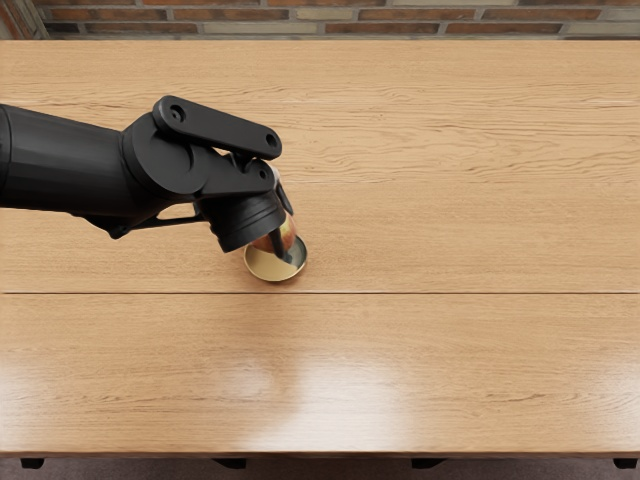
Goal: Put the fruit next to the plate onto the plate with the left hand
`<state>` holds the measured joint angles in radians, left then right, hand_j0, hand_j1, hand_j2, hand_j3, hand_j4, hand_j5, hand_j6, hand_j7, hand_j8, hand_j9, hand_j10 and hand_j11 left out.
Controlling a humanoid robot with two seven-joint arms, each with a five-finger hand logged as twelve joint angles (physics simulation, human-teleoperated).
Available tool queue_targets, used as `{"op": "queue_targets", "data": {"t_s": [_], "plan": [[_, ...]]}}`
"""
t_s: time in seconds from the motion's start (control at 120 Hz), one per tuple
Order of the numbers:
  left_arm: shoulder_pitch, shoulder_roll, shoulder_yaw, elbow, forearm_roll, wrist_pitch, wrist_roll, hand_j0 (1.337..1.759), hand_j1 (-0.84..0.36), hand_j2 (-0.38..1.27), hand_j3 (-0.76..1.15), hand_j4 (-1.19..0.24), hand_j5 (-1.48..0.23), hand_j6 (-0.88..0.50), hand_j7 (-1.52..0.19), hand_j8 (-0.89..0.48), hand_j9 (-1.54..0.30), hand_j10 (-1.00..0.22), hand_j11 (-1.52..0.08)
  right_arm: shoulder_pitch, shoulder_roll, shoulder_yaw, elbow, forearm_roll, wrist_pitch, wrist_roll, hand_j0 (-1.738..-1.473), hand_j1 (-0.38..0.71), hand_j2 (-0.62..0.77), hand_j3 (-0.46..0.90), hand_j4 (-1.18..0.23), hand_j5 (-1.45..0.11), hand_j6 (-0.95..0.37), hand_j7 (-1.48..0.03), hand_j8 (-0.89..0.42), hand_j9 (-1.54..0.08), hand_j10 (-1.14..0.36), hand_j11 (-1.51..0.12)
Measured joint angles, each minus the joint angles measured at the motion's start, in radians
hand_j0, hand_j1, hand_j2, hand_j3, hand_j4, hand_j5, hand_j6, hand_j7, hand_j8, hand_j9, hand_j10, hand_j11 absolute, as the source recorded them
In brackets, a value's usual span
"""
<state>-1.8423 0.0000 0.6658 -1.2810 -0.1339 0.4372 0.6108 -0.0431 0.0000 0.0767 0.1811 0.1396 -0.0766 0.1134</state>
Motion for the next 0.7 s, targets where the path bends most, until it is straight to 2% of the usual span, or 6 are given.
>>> {"op": "queue_targets", "data": {"t_s": [0.15, 0.242, 0.317, 0.55, 0.633, 0.7], "plan": [[-0.001, 0.0, 0.0, 0.005, 0.005, 0.003, 0.0, 1.654, -0.17, 0.26, 0.0, -0.43, -0.74, -0.41, -0.72, -0.33, -0.7, -0.53, -0.71, 0.0, 0.0, 0.0, 0.001, 0.0, 0.0, 0.0, -1.658, -0.31, -0.01, 0.0, -0.03, -0.05, -0.04, -0.05, -0.03, -0.05, -0.03, -0.05], [-0.002, 0.0, -0.001, 0.007, 0.005, 0.003, 0.0, 1.655, -0.1, 0.18, 0.0, -0.37, -0.6, -0.4, -0.58, -0.31, -0.57, -0.51, -0.58, 0.0, 0.0, -0.001, 0.001, 0.0, 0.0, 0.0, -1.658, -0.31, -0.01, 0.0, -0.03, -0.05, -0.04, -0.05, -0.03, -0.05, -0.03, -0.05], [-0.002, 0.0, -0.002, 0.007, 0.006, 0.003, 0.0, 1.656, -0.06, 0.14, 0.0, -0.33, -0.52, -0.36, -0.51, -0.29, -0.5, -0.44, -0.5, 0.0, 0.0, 0.0, 0.001, 0.0, 0.0, 0.0, -1.658, -0.31, -0.01, 0.0, -0.03, -0.05, -0.04, -0.05, -0.03, -0.05, -0.03, -0.05], [-0.003, 0.0, -0.007, 0.007, 0.006, 0.004, 0.0, 1.657, 0.01, 0.08, 0.0, -0.28, -0.39, -0.29, -0.38, -0.26, -0.38, -0.31, -0.38, 0.001, 0.0, -0.001, 0.001, 0.0, 0.0, 0.0, -1.658, -0.31, -0.01, 0.0, -0.03, -0.05, -0.04, -0.05, -0.03, -0.05, -0.03, -0.05], [-0.022, 0.001, -0.007, 0.003, 0.006, 0.002, 0.0, 1.658, 0.03, 0.07, 0.0, -0.27, -0.37, -0.28, -0.37, -0.26, -0.36, -0.29, -0.36, 0.001, 0.0, 0.0, 0.001, 0.0, 0.0, 0.0, -1.658, -0.31, -0.01, 0.0, -0.03, -0.05, -0.04, -0.05, -0.03, -0.05, -0.03, -0.05], [-0.065, 0.056, -0.01, -0.002, 0.003, -0.007, 0.0, 1.658, 0.03, 0.07, 0.0, -0.27, -0.36, -0.27, -0.36, -0.26, -0.35, -0.28, -0.35, 0.001, 0.0, -0.001, 0.001, 0.0, 0.0, 0.0, -1.658, -0.31, -0.01, 0.0, -0.03, -0.05, -0.03, -0.05, -0.03, -0.05, -0.03, -0.05]]}}
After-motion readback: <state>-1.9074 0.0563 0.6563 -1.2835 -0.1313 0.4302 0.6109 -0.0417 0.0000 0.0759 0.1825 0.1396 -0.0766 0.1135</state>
